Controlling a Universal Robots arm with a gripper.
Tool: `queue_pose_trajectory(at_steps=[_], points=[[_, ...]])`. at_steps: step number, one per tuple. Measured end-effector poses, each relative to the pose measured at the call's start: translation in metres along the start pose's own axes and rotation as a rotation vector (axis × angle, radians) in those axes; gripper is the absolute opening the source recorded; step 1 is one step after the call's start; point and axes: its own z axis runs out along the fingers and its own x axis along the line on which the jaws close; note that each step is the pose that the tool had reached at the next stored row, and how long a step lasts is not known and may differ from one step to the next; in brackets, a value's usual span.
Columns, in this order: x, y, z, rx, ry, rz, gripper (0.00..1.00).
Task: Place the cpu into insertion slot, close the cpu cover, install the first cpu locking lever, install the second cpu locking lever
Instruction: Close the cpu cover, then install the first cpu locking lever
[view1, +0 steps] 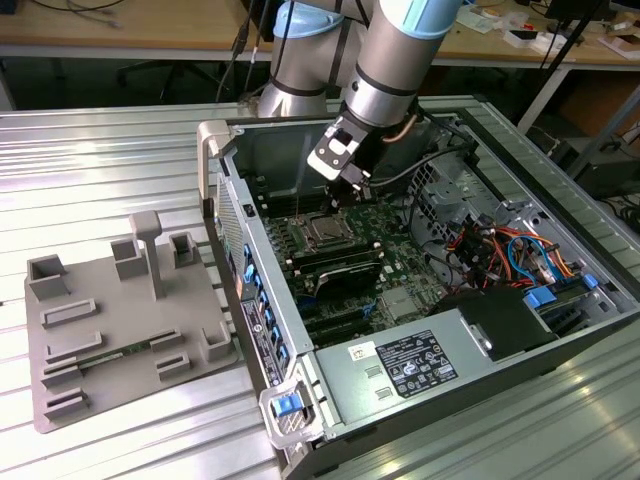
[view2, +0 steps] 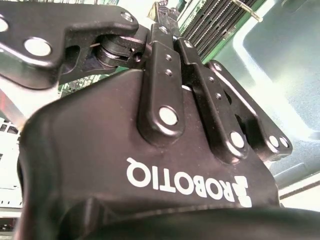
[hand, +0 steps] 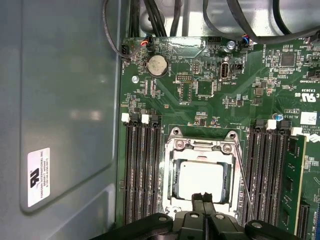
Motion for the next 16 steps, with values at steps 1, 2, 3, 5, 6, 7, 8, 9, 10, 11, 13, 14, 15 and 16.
queue_pose_trajectory(at_steps=[1, 2, 3, 5, 6, 7, 8, 9, 10, 11, 13, 14, 15, 16], points=[[0.0000, 0.0000, -0.0001, 0.0001, -0.0001, 0.000, 0.11], [0.0000, 0.0000, 0.0000, 0.0000, 0.0000, 0.000, 0.11], [0.0000, 0.0000, -0.0001, 0.0001, 0.0000, 0.000, 0.11], [0.0000, 0.0000, -0.0001, 0.0000, -0.0001, 0.000, 0.11], [0.0000, 0.0000, -0.0001, 0.0001, 0.0000, 0.000, 0.11], [0.0000, 0.0000, -0.0001, 0.0000, -0.0001, 0.000, 0.11], [0.0000, 0.0000, -0.0001, 0.0000, -0.0001, 0.000, 0.11], [0.0000, 0.0000, -0.0003, 0.0000, -0.0001, 0.000, 0.11], [0.0000, -0.0002, -0.0022, 0.0002, -0.0004, 0.000, 0.11], [0.0003, -0.0009, -0.0065, -0.0007, -0.0003, 0.000, 0.11], [0.0005, -0.0024, -0.0115, -0.0022, -0.0003, -0.002, 0.11], [0.0007, -0.0041, -0.0125, -0.0036, 0.0002, -0.003, 0.11], [0.0008, -0.0052, -0.0125, -0.0040, 0.0013, -0.004, 0.11], [0.0009, -0.0065, -0.0125, -0.0043, 0.0029, -0.005, 0.11]])
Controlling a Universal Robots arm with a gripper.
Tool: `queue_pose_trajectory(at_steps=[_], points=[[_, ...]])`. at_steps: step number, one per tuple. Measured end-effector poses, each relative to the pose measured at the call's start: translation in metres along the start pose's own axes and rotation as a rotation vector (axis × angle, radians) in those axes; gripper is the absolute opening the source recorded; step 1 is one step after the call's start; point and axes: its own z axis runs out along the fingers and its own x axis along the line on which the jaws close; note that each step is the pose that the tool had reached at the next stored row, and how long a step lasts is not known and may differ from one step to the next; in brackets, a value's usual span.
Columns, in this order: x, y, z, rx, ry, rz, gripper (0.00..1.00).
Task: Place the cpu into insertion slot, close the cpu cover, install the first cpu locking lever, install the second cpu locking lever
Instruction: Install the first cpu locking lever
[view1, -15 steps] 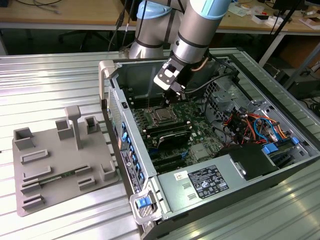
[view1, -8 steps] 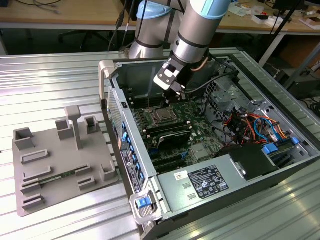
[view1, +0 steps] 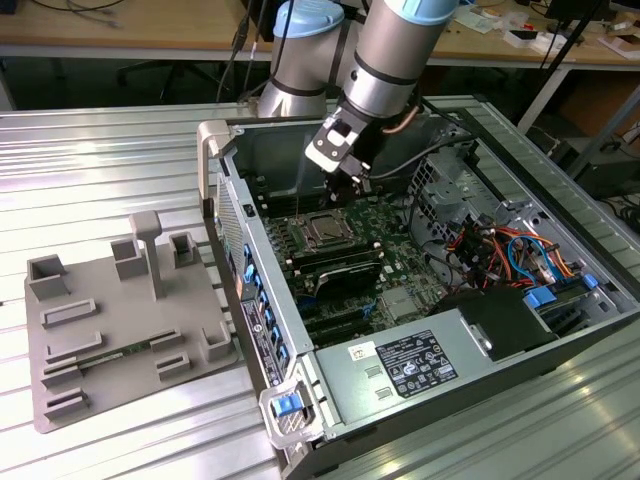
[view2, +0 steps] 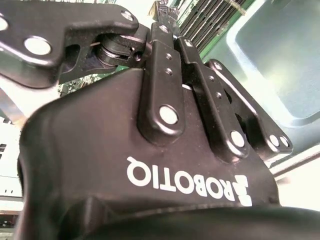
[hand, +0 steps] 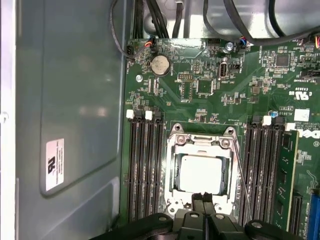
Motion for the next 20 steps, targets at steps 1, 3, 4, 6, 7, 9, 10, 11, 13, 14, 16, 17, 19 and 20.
queue_pose_trajectory(at_steps=[1, 3, 4, 6, 7, 9, 10, 11, 13, 14, 16, 17, 19, 20], points=[[0.0001, -0.0017, 0.0001, -0.0004, 0.0022, -0.002, 0.11], [0.0005, -0.0058, 0.0003, -0.0007, 0.0061, -0.009, 0.11], [0.0004, -0.0059, 0.0003, 0.0001, 0.0053, -0.025, 0.11], [0.0004, -0.0059, 0.0003, 0.0018, 0.0034, -0.063, 0.11], [0.0004, -0.0059, 0.0003, 0.0026, 0.0024, -0.081, 0.11], [0.0004, -0.0059, 0.0003, 0.0048, -0.0001, -0.125, 0.11], [0.0004, -0.0059, 0.0003, 0.0055, -0.0009, -0.140, 0.11], [0.0004, -0.0059, 0.0003, 0.0066, -0.0021, -0.165, 0.11], [0.0004, -0.0059, 0.0003, 0.0081, -0.0039, -0.199, 0.11], [0.0004, -0.0059, 0.0003, 0.0095, -0.0055, -0.227, 0.11], [0.0004, -0.0059, 0.0003, 0.0111, -0.0074, -0.262, 0.11], [0.0004, -0.0059, 0.0003, 0.0126, -0.0091, -0.294, 0.11], [0.0004, -0.0059, 0.0003, 0.0148, -0.0117, -0.343, 0.11], [0.0004, -0.0059, 0.0003, 0.0155, -0.0125, -0.358, 0.11]])
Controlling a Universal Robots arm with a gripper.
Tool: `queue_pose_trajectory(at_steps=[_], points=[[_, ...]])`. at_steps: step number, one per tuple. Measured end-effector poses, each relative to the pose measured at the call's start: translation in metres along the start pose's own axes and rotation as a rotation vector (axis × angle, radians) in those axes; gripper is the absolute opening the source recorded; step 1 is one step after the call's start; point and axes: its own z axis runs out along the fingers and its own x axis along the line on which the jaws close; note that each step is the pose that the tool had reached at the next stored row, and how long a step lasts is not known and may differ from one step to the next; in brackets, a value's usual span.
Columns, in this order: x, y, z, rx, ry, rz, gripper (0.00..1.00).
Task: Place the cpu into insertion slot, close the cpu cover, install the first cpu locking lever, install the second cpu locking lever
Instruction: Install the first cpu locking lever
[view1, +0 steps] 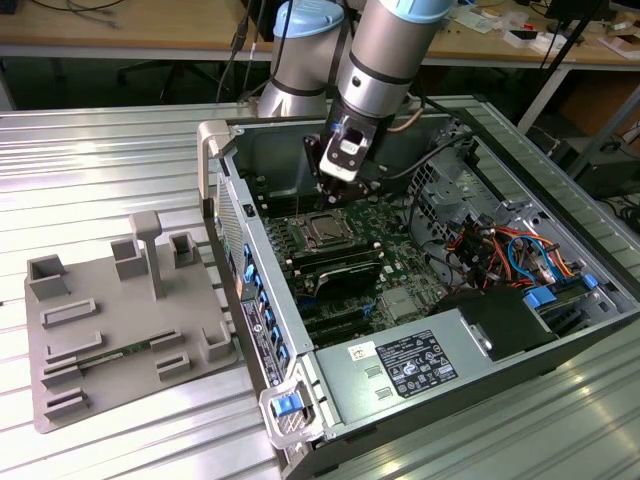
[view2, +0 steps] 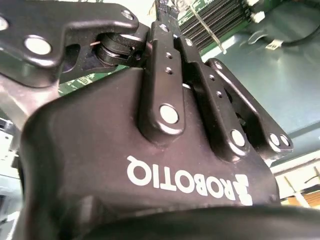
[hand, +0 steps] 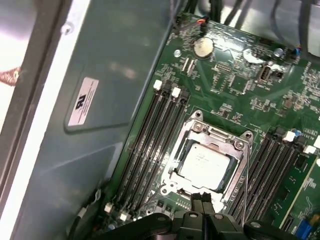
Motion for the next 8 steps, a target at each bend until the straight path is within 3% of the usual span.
queue_pose_trajectory(at_steps=[8], points=[[0.0000, 0.0000, 0.0000, 0.0061, -0.0066, -0.124, 0.11]])
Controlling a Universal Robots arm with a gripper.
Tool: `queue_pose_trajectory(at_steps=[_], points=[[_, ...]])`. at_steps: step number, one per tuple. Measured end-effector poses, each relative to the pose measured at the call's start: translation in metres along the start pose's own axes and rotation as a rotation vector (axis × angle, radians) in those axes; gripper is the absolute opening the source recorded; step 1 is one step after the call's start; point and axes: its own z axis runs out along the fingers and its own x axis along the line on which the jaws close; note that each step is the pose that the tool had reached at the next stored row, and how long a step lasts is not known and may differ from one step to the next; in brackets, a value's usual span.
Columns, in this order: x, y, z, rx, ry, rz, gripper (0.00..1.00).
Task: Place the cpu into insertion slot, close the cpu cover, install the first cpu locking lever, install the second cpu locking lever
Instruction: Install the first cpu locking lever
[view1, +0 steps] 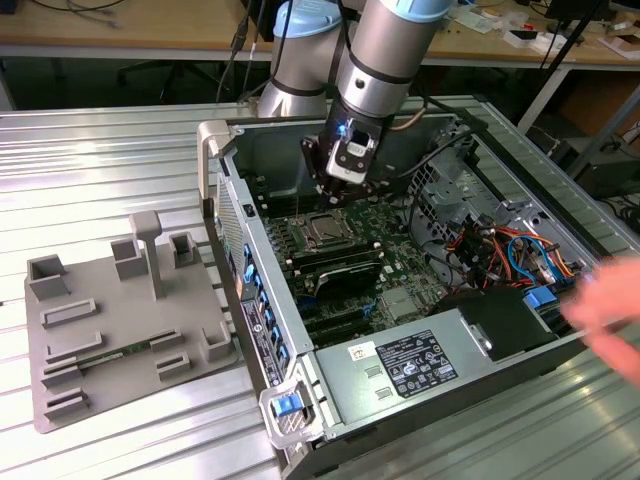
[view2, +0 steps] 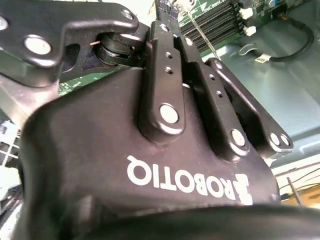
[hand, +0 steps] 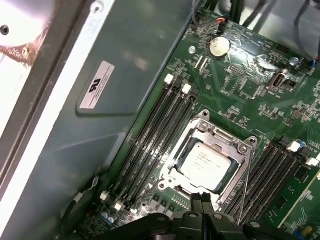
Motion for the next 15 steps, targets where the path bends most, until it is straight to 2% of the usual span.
queue_pose_trajectory(at_steps=[9, 15], points=[[0.0001, 0.0000, 0.0000, 0.0061, -0.0065, -0.123, 0.11], [0.0003, 0.0002, 0.0000, 0.0089, -0.0094, -0.178, 0.11]])
